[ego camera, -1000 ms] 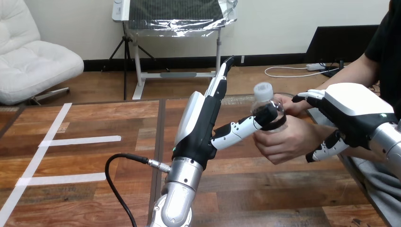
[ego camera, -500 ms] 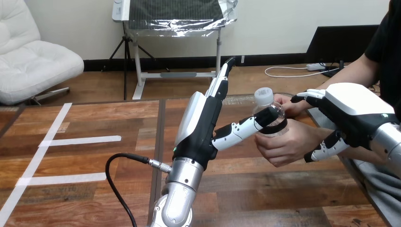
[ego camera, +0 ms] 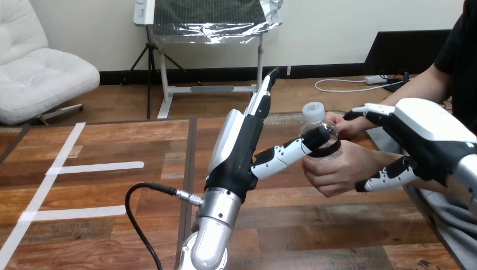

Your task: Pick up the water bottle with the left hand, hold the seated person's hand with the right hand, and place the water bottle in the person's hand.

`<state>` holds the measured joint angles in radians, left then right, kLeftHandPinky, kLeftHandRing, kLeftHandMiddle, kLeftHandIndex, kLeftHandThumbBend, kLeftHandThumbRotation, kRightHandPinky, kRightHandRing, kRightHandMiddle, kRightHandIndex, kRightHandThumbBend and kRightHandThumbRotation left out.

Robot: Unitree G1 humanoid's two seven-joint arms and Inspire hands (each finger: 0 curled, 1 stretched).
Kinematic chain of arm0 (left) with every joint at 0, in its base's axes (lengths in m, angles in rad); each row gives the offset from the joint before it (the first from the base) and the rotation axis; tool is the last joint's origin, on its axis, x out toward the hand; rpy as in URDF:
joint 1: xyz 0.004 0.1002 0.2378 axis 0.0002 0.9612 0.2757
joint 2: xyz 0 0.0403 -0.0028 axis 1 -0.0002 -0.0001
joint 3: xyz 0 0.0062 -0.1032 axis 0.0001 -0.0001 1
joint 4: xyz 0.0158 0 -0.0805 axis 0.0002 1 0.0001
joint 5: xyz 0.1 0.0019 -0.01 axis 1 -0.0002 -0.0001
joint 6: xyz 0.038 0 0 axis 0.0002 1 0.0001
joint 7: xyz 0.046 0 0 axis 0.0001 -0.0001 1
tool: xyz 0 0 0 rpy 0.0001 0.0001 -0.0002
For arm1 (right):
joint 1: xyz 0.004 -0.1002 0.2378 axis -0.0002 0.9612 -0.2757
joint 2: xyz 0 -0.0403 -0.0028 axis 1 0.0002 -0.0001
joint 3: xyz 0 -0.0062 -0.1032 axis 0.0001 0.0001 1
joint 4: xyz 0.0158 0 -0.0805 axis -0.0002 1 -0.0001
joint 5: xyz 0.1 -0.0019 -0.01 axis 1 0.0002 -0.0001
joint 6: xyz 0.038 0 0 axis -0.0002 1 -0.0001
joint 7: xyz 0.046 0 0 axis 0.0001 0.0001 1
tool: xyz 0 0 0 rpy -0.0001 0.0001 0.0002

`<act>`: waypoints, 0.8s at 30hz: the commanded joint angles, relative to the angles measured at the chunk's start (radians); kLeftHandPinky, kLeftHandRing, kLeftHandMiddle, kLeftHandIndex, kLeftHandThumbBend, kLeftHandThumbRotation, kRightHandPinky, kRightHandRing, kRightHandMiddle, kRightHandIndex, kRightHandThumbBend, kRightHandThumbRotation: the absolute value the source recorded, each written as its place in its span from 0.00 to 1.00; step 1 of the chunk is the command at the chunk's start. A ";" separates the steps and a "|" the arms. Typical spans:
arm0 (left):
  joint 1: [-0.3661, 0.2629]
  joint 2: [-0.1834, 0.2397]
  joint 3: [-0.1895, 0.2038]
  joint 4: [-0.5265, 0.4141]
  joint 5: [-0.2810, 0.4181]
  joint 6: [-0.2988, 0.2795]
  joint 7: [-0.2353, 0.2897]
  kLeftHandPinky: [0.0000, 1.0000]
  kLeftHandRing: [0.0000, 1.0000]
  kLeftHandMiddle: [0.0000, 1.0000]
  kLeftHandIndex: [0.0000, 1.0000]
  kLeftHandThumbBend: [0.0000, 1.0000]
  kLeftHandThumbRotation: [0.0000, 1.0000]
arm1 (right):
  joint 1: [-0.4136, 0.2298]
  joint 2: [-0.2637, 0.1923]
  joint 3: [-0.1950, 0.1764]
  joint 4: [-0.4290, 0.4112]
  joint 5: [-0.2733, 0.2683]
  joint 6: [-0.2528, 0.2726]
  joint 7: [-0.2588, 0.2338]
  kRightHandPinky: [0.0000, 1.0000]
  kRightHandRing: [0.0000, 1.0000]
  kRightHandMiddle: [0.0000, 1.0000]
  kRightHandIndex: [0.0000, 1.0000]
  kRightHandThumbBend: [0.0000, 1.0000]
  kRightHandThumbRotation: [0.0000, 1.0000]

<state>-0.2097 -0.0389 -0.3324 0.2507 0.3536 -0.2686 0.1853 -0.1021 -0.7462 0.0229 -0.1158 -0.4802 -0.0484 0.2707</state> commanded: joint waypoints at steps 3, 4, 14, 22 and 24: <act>0.044 -0.029 0.024 -0.098 -0.049 -0.074 0.020 0.99 1.00 1.00 1.00 0.79 0.72 | 0.071 0.128 -0.090 -0.199 0.049 -0.014 -0.128 0.77 0.85 0.88 0.81 0.64 0.00; 0.055 -0.030 0.022 -0.109 -0.050 -0.075 0.022 0.98 1.00 1.00 1.00 0.76 0.73 | 0.082 0.140 -0.092 -0.212 0.047 -0.018 -0.142 0.76 0.85 0.88 0.81 0.62 0.00; 0.168 -0.043 0.014 -0.197 -0.126 -0.140 0.019 0.94 0.97 0.98 0.96 0.58 0.78 | 0.170 0.294 -0.071 -0.283 0.028 -0.079 -0.309 0.72 0.81 0.84 0.77 0.44 0.00; 0.258 -0.045 0.012 -0.237 -0.147 -0.238 0.046 0.91 0.93 0.94 0.92 0.51 0.81 | 0.230 0.423 -0.027 -0.290 0.024 -0.166 -0.424 0.71 0.80 0.82 0.75 0.34 0.00; 0.285 -0.047 0.011 -0.249 -0.140 -0.257 0.059 0.90 0.92 0.94 0.92 0.50 0.81 | 0.240 0.446 -0.016 -0.280 0.026 -0.203 -0.450 0.71 0.80 0.82 0.75 0.33 0.00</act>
<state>0.0496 -0.0415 -0.3336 0.0725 0.2109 -0.4639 0.2153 0.1390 -0.3605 -0.0056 -0.3805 -0.4564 -0.1848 -0.1145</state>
